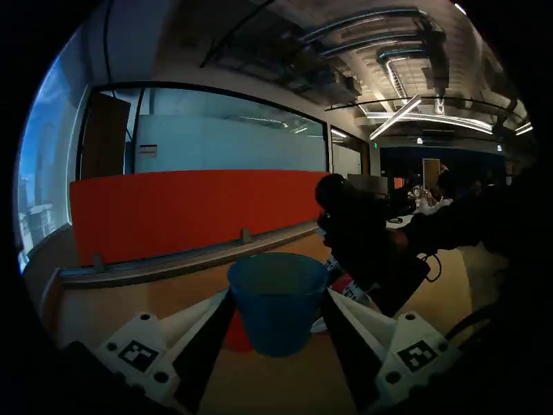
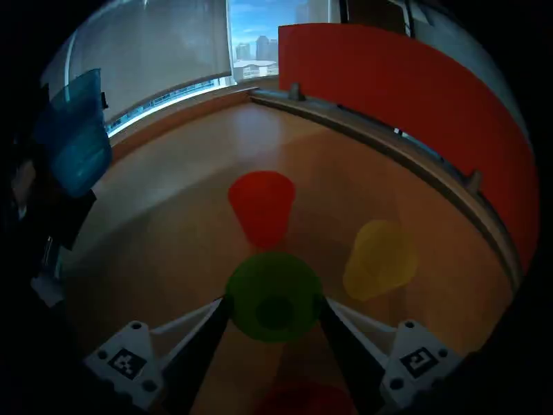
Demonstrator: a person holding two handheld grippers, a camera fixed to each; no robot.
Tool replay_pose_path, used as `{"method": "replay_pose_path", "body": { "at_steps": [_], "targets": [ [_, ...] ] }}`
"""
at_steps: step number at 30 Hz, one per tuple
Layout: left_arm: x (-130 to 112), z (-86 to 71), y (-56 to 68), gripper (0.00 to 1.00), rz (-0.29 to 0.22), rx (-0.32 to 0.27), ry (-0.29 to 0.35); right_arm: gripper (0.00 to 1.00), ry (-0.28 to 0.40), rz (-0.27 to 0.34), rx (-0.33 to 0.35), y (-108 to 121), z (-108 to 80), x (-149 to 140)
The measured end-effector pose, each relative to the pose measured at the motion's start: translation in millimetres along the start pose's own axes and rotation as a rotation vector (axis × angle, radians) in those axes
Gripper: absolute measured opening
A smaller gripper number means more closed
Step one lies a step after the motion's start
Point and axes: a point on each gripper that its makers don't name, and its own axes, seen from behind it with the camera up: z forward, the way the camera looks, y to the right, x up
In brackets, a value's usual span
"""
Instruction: Pour water
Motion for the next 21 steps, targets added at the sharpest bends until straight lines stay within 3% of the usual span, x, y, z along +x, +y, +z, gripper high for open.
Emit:
{"method": "replay_pose_path", "body": {
  "at_steps": [9, 21],
  "targets": [
    [1.0, -2.6, 1.5, 0.83, 0.007, 0.01, -0.006, 0.92, 0.062, -0.007, 0.004, -3.5, -25.3, 13.1],
    [4.3, -5.9, 9.7, 0.83, 0.023, 0.014, -0.012, 0.92, 0.168, -0.053, -0.026, -6.8, -78.8, 25.6]
  ]
}}
